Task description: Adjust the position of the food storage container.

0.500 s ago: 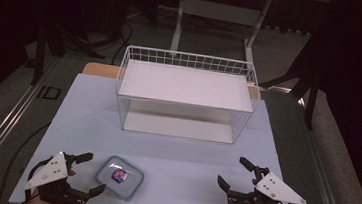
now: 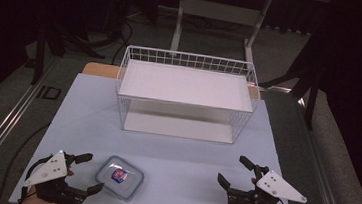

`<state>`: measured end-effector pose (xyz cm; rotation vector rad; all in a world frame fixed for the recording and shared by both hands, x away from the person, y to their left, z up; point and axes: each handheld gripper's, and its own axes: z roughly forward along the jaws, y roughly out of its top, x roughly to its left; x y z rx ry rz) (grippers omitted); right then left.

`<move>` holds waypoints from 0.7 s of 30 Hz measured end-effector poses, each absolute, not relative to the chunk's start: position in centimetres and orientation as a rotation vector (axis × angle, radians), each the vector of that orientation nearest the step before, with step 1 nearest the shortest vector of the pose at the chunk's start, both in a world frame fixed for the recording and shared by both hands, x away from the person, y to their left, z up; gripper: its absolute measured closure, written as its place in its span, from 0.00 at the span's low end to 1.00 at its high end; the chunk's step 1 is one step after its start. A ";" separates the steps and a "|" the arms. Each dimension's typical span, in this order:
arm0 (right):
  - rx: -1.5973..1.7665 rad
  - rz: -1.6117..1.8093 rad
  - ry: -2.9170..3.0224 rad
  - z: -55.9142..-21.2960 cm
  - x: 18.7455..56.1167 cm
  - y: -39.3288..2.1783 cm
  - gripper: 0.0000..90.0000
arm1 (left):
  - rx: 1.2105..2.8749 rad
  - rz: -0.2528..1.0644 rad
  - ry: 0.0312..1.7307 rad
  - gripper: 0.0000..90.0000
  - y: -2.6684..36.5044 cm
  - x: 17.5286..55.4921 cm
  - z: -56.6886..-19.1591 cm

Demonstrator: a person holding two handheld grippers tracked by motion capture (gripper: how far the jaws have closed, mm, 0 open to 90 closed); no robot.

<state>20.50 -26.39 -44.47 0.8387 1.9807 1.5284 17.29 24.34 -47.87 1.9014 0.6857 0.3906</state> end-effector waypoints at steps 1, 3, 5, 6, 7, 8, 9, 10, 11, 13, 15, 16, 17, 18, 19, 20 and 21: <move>0.851 1.532 1.978 -44.5 20.5 -26.4 0.14 | 1.918 0.390 0.694 0.19 24.5 17.3 -48.1; 0.870 1.544 1.980 -44.6 20.7 -26.5 0.14 | 1.950 0.377 0.704 0.32 24.9 17.3 -48.7; 0.880 1.546 1.984 -44.6 20.8 -26.5 0.14 | 1.989 0.356 0.723 0.52 25.6 17.3 -49.6; 0.881 1.547 1.982 -44.7 20.8 -26.4 0.14 | 1.989 0.356 0.723 0.56 25.6 17.3 -49.6; 0.878 1.548 1.983 -44.7 20.8 -26.4 0.14 | 2.009 0.348 0.737 0.62 26.1 17.4 -50.0; 0.879 1.548 1.986 -44.7 20.8 -26.4 0.14 | 2.009 0.348 0.737 0.66 26.1 17.4 -50.0; 0.879 1.544 1.987 -44.7 20.8 -26.4 0.14 | 2.016 0.362 0.745 0.72 26.4 17.4 -50.1; 0.878 1.544 1.988 -44.7 20.8 -26.4 0.14 | 2.027 0.353 0.758 0.77 26.9 17.5 -50.4; 0.878 1.544 1.988 -44.7 20.8 -26.4 0.14 | 2.027 0.353 0.758 0.82 26.9 17.5 -50.4; 0.886 1.546 1.988 -44.7 20.9 -26.4 0.14 | 2.053 0.341 0.752 0.93 27.3 17.4 -50.6; 0.889 1.549 1.988 -44.7 20.9 -26.4 0.15 | 2.089 0.330 0.747 0.99 27.4 17.3 -51.0; 0.892 1.548 1.989 -44.8 20.9 -26.5 0.15 | 2.109 0.321 0.745 1.00 27.3 17.3 -51.3; 0.895 1.552 1.989 -44.8 21.0 -26.5 0.15 | 2.128 0.327 0.747 1.00 27.2 17.2 -51.6; 0.902 1.555 1.991 -44.8 21.0 -26.5 0.15 | 2.138 0.317 0.754 1.00 27.1 17.3 -51.9; 0.905 1.558 1.992 -44.8 21.1 -26.5 0.15 | 2.150 0.308 0.776 1.00 27.1 17.6 -52.3; 0.906 1.558 1.994 -44.8 21.1 -26.5 0.15 | 2.150 0.308 0.776 1.00 27.1 17.6 -52.3; 0.905 1.555 1.996 -44.9 21.1 -26.5 0.15 | 2.158 0.315 0.783 1.00 27.2 17.8 -52.4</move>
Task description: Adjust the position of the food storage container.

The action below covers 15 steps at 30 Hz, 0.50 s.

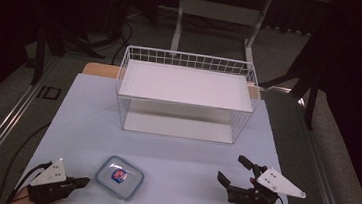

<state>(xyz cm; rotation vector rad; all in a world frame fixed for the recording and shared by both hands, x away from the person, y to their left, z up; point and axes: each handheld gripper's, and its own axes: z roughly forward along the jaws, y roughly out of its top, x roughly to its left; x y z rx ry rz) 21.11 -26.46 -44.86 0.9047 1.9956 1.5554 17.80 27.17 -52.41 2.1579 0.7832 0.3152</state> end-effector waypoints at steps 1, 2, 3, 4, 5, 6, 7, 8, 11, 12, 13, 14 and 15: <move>0.905 1.555 1.996 -44.9 21.1 -26.5 0.15 | 2.160 0.321 0.804 1.00 27.3 18.0 -52.5; 0.902 1.555 1.998 -44.9 21.1 -26.5 0.15 | 2.159 0.312 0.821 1.00 27.4 18.3 -52.7; 0.902 1.555 1.998 -44.9 21.1 -26.5 0.15 | 2.152 0.316 0.833 1.00 27.6 18.5 -52.8; 0.901 1.553 2.000 -44.9 21.1 -26.4 0.15 | 2.154 0.312 0.841 1.00 27.6 18.8 -52.9; 0.901 1.553 2.005 -44.9 21.1 -26.4 0.15 | 2.157 0.304 0.844 1.00 27.6 19.0 -53.0; 0.901 1.553 2.006 -44.9 21.1 -26.4 0.15 | 2.158 0.287 0.846 1.00 27.3 19.3 -53.0; 0.901 1.553 2.006 -44.9 21.1 -26.4 0.15 | 2.158 0.287 0.846 1.00 27.3 19.3 -53.0; 0.904 1.552 2.010 -44.9 21.2 -26.4 0.15 | 2.169 0.286 0.840 1.00 27.0 19.4 -53.0; 0.905 1.553 2.010 -45.0 21.2 -26.4 0.15 | 2.179 0.269 0.825 1.00 26.5 19.7 -53.0; 0.901 1.550 2.013 -45.0 21.1 -26.4 0.15 | 2.193 0.260 0.810 1.00 25.8 19.9 -52.8; 0.897 1.551 2.011 -44.9 21.1 -26.4 0.15 | 2.193 0.260 0.810 1.00 25.8 19.9 -52.8; 0.897 1.551 2.011 -44.9 21.1 -26.4 0.15 | 2.205 0.262 0.807 1.00 25.7 20.0 -52.8; 0.895 1.553 2.009 -44.9 21.1 -26.4 0.15 | 2.207 0.252 0.804 1.00 25.5 20.0 -52.9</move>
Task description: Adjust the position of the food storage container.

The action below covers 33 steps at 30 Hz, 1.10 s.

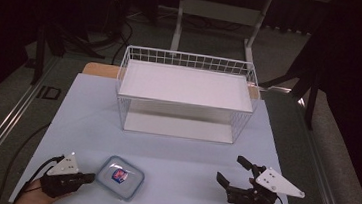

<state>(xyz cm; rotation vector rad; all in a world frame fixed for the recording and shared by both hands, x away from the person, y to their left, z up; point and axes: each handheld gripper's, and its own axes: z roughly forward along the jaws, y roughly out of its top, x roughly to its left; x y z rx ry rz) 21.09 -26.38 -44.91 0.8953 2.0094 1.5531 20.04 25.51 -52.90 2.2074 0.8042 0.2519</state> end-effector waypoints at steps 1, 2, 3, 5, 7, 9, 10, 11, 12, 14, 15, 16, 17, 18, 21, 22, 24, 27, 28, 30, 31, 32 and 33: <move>0.893 1.553 2.009 -44.9 21.1 -26.4 0.15 | 2.207 0.251 0.805 1.00 25.4 20.1 -53.0; 0.893 1.553 2.009 -44.9 21.1 -26.4 0.15 | 2.208 0.249 0.808 1.00 25.3 20.1 -53.0; 0.895 1.554 2.007 -44.9 21.1 -26.4 0.15 | 2.204 0.236 0.803 1.00 25.2 20.1 -53.0; 0.896 1.553 2.008 -44.9 21.1 -26.5 0.15 | 2.214 0.233 0.789 1.00 24.8 20.0 -53.0; 0.897 1.554 2.008 -44.9 21.1 -26.5 0.15 | 2.223 0.225 0.779 1.00 24.3 20.0 -53.0; 0.900 1.554 2.010 -44.9 21.2 -26.5 0.15 | 2.221 0.212 0.776 1.00 23.9 20.2 -53.0; 0.902 1.554 2.010 -44.9 21.2 -26.4 0.15 | 2.225 0.202 0.775 1.00 23.5 20.4 -53.0; 0.900 1.555 2.011 -44.9 21.2 -26.4 0.15 | 2.228 0.197 0.769 1.00 23.3 20.5 -53.0; 0.898 1.550 2.015 -44.9 21.1 -26.4 0.15 | 2.226 0.191 0.766 1.00 23.0 20.6 -53.1; 0.899 1.553 2.015 -44.9 21.1 -26.4 0.15 | 2.231 0.177 0.754 1.00 22.2 21.0 -53.0; 0.899 1.553 2.015 -44.9 21.1 -26.4 0.15 | 2.231 0.177 0.754 1.00 22.2 21.0 -53.0; 0.897 1.552 2.014 -44.9 21.1 -26.4 0.15 | 2.235 0.167 0.743 1.00 21.5 21.4 -53.0; 0.898 1.555 2.014 -44.9 21.1 -26.4 0.15 | 2.238 0.160 0.736 1.00 21.1 21.5 -53.0; 0.898 1.554 2.014 -44.9 21.2 -26.4 0.15 | 2.238 0.160 0.736 1.00 21.1 21.5 -53.0; 0.898 1.557 2.011 -44.9 21.2 -26.5 0.15 | 2.236 0.139 0.722 1.00 20.0 21.9 -53.1; 0.899 1.556 2.010 -44.9 21.2 -26.6 0.15 | 2.237 0.138 0.715 1.00 19.6 22.1 -53.1; 0.900 1.556 2.009 -44.9 21.3 -26.6 0.15 | 2.237 0.115 0.699 1.00 18.6 22.4 -53.2; 0.900 1.559 2.008 -44.9 21.3 -26.6 0.15 | 2.234 0.099 0.688 1.00 17.4 22.8 -53.3; 0.898 1.557 2.008 -44.9 21.3 -26.7 0.15 | 2.233 0.090 0.682 1.00 16.8 23.1 -53.3; 0.897 1.559 2.008 -44.9 21.3 -26.7 0.15 | 2.234 0.081 0.668 1.00 15.9 23.3 -53.4; 0.894 1.554 2.010 -44.9 21.3 -26.7 0.15 | 2.234 0.069 0.658 1.00 15.5 23.4 -53.4; 0.894 1.554 2.010 -44.9 21.3 -26.7 0.15 | 2.233 0.062 0.651 1.00 15.1 23.5 -53.4; 0.894 1.557 2.009 -44.9 21.3 -26.7 0.15 | 2.231 0.062 0.646 1.00 14.6 23.6 -53.5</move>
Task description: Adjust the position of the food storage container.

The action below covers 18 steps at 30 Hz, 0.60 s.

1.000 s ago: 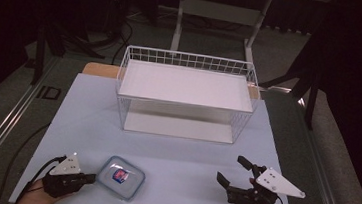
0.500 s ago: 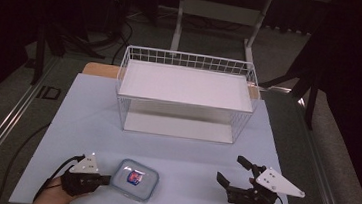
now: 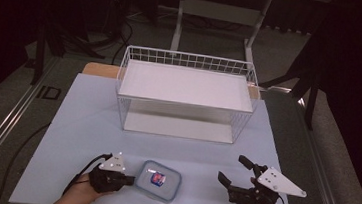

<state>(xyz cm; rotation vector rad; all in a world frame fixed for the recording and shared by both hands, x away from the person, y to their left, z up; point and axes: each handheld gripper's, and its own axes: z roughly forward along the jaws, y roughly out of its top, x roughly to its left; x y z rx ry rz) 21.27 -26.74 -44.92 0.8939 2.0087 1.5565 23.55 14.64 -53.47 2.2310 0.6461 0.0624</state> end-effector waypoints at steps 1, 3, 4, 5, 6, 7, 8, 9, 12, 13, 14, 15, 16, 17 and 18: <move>0.894 1.558 2.010 -44.9 21.3 -26.7 0.15 | 2.234 0.050 0.633 1.00 14.3 23.7 -53.5; 0.893 1.554 2.011 -45.0 21.3 -26.7 0.15 | 2.230 0.050 0.623 1.00 13.5 23.8 -53.6; 0.893 1.554 2.011 -45.1 21.3 -26.7 0.15 | 2.227 0.040 0.615 1.00 13.2 23.9 -53.6; 0.893 1.556 2.012 -45.1 21.3 -26.7 0.15 | 2.224 0.032 0.606 1.00 12.6 24.0 -53.7; 0.894 1.555 2.014 -45.1 21.3 -26.7 0.15 | 2.224 0.032 0.606 1.00 12.6 24.0 -53.7; 0.894 1.555 2.014 -45.1 21.3 -26.7 0.15 | 2.225 0.028 0.596 1.00 12.3 24.0 -53.8; 0.888 1.551 2.017 -45.1 21.3 -26.7 0.15 | 2.234 0.029 0.585 1.00 12.0 23.9 -53.8; 0.888 1.551 2.017 -45.1 21.3 -26.7 0.15 | 2.234 0.029 0.585 1.00 12.0 23.9 -53.8; 0.887 1.549 2.014 -45.1 21.3 -26.7 0.15 | 2.237 0.043 0.591 1.00 12.6 23.7 -53.7; 0.888 1.551 2.015 -45.0 21.3 -26.7 0.15 | 2.237 0.051 0.600 1.00 12.9 23.6 -53.6; 0.888 1.551 2.015 -45.0 21.3 -26.7 0.15 | 2.229 0.034 0.607 1.00 13.2 23.4 -53.4; 0.891 1.552 2.014 -45.0 21.3 -26.8 0.15 | 2.229 0.043 0.597 1.00 13.4 22.8 -53.1; 0.891 1.552 2.014 -45.0 21.3 -26.8 0.15 | 2.229 0.043 0.597 1.00 13.4 22.8 -53.1; 0.895 1.556 2.012 -45.0 21.3 -26.7 0.15 | 2.227 0.041 0.586 1.00 13.4 22.4 -52.9; 0.896 1.555 2.013 -45.0 21.3 -26.7 0.15 | 2.213 0.029 0.570 1.00 13.1 21.6 -52.7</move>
